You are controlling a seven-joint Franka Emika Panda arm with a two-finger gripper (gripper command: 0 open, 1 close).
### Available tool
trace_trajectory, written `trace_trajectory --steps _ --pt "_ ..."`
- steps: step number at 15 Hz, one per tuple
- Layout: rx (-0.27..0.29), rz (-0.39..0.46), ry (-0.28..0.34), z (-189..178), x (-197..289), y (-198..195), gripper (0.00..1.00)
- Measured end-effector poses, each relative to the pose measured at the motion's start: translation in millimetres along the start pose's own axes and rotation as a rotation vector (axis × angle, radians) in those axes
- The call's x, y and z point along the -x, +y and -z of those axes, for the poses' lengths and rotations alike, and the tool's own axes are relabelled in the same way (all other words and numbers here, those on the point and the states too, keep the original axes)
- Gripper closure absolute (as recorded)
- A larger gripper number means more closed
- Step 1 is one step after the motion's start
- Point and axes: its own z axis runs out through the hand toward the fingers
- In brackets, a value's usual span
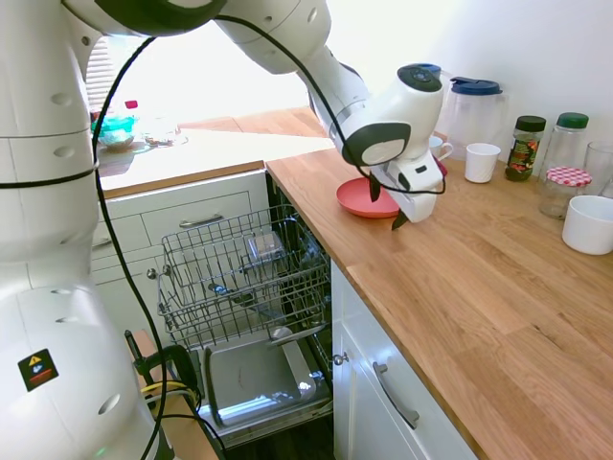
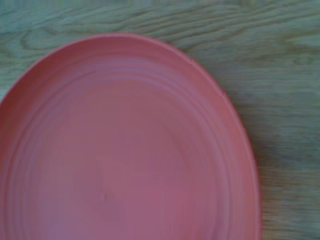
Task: Put the plate in the dishwasher
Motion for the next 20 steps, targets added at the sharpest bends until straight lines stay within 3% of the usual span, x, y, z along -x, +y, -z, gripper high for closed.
trace_trajectory --steps 15,20 --pt "0.023 -0.001 -0.005 -24 14 -26 1.0" --pt "0.005 0.013 0.006 -16 14 -35 1.0"
